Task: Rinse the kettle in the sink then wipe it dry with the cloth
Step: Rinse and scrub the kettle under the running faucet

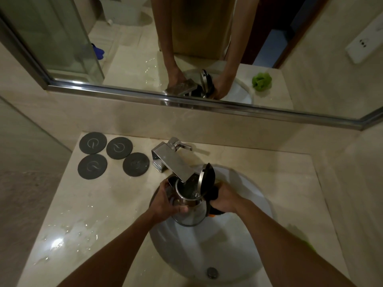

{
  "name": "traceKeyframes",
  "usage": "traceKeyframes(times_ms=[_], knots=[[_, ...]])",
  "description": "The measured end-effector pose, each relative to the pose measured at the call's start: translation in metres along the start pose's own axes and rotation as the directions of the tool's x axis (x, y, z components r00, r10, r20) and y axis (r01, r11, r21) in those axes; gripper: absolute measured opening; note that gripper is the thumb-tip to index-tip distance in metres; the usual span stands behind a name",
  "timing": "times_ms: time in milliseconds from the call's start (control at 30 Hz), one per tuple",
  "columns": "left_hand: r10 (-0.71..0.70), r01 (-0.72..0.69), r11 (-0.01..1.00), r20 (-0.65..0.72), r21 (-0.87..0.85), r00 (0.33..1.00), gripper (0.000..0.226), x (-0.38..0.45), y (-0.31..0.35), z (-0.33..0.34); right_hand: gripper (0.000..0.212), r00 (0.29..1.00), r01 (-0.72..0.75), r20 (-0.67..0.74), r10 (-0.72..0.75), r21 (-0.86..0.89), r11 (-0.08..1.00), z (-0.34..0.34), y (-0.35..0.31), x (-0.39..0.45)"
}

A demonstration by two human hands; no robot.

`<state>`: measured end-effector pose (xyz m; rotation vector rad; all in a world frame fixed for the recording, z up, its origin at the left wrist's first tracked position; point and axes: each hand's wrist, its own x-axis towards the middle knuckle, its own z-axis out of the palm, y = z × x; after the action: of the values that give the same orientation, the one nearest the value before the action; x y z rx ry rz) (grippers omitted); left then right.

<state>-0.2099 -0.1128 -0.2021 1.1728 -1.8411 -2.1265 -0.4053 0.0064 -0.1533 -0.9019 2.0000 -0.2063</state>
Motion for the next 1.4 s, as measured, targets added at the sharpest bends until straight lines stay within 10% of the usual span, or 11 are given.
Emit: traceKeyframes(times_ms=[1400], knots=[[0.005,-0.014,0.995,0.083,0.098,0.997,0.11,0.0003,0.0016,-0.0075,0.025,1.0,-0.027,-0.012,0.027,0.005,1.0,0.0017,-0.0027,-0.0007]])
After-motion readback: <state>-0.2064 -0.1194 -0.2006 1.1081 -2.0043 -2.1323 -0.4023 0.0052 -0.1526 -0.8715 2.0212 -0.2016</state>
